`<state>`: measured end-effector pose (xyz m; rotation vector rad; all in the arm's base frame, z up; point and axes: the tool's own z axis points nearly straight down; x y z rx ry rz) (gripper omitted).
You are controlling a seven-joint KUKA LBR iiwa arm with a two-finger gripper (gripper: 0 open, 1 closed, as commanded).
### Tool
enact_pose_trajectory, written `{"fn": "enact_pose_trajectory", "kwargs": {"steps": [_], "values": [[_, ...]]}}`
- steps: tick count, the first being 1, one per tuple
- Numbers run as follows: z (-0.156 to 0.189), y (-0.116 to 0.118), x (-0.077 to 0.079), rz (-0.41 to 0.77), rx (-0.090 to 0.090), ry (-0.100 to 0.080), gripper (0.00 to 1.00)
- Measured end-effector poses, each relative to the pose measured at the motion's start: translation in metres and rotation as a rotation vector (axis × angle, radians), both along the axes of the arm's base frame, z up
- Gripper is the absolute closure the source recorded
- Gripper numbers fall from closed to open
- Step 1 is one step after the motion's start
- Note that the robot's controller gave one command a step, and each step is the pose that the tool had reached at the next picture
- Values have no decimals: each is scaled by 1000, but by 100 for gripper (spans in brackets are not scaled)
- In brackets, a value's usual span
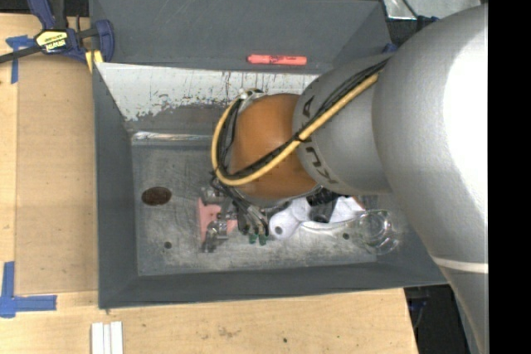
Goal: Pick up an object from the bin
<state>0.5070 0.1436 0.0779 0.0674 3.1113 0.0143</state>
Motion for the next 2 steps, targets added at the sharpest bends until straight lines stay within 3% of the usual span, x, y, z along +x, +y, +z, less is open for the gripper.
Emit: {"fn": "enact_pose_trajectory", "kwargs": {"steps": [2], "values": [[17, -1, -1, -1, -5, 16, 100]]}}
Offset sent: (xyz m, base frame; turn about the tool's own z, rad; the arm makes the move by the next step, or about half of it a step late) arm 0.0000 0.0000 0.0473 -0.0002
